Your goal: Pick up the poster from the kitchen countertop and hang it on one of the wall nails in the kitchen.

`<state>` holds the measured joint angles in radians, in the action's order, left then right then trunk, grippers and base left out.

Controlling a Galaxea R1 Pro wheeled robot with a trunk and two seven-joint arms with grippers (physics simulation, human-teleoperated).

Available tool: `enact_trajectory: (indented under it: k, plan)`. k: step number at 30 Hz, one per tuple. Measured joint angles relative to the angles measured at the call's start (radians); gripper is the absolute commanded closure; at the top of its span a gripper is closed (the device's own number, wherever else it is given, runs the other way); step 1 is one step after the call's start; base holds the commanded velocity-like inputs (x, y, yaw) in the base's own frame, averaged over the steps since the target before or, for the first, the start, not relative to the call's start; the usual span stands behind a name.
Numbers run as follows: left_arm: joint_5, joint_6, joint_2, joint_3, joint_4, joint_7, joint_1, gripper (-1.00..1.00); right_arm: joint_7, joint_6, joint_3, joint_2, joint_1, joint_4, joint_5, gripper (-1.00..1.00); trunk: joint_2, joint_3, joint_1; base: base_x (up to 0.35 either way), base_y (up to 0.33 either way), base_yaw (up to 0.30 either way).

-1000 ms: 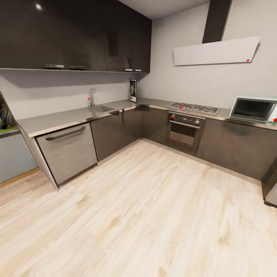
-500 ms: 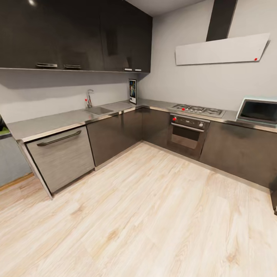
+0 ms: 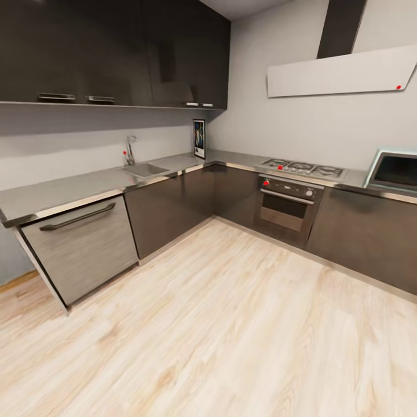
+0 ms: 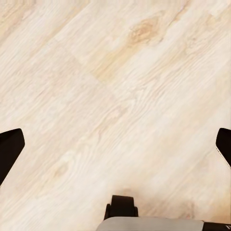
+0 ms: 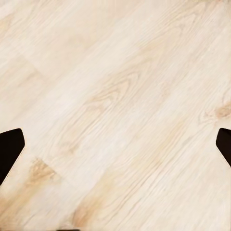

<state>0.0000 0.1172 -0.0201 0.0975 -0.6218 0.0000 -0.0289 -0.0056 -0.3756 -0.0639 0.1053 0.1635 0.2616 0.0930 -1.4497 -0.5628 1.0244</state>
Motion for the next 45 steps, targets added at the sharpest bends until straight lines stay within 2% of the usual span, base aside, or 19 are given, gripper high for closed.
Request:
enact_trajectory:
  k: [45]
  plan:
    - [0.0, 0.001, 0.0, 0.001, 0.0, 0.0, 0.0, -1.0, 0.001, 0.001, 0.0, -0.004, 0.0, 0.0, 0.0, -1.0, 0.0, 0.0, 0.0, 0.34, -0.032, 0.0]
